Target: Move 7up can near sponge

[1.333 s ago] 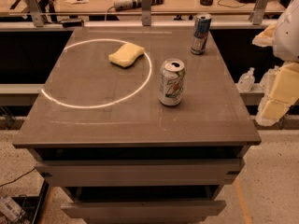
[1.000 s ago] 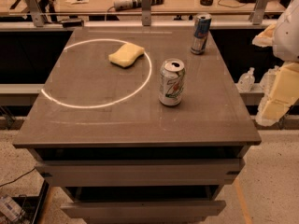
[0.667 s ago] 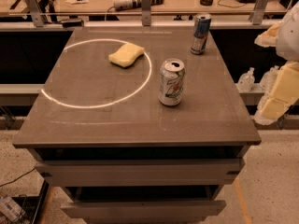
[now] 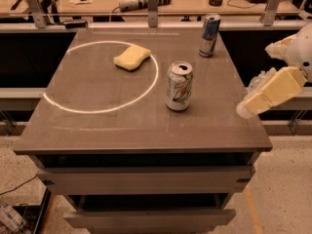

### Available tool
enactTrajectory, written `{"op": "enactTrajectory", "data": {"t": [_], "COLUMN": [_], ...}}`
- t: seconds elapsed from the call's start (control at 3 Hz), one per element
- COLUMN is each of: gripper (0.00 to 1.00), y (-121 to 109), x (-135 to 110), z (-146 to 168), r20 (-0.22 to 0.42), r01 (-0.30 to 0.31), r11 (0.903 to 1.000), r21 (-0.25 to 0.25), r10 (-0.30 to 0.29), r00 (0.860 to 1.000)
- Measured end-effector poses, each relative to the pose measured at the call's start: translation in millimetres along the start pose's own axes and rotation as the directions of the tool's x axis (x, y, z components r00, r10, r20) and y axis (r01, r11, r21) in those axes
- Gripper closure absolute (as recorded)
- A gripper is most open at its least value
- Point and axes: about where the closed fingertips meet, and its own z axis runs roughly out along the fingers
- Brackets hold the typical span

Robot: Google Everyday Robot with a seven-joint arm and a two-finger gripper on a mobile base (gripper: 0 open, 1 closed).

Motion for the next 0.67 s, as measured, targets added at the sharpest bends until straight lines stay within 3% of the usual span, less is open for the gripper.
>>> {"op": "enactTrajectory", "data": {"t": [0.33, 0.67], "gripper": [0.00, 0.00], "y": [-10.9, -26.9], "x": [-25.2, -55.8], "z": [20.1, 37.9], "r20": [0.193, 0.322], "r01": [-0.110, -0.163], "r11": [0.9939, 0.9866], "r21": [0.004, 0.008], "r10": [0.107, 0.152], "r00": [0.975, 0.935]}}
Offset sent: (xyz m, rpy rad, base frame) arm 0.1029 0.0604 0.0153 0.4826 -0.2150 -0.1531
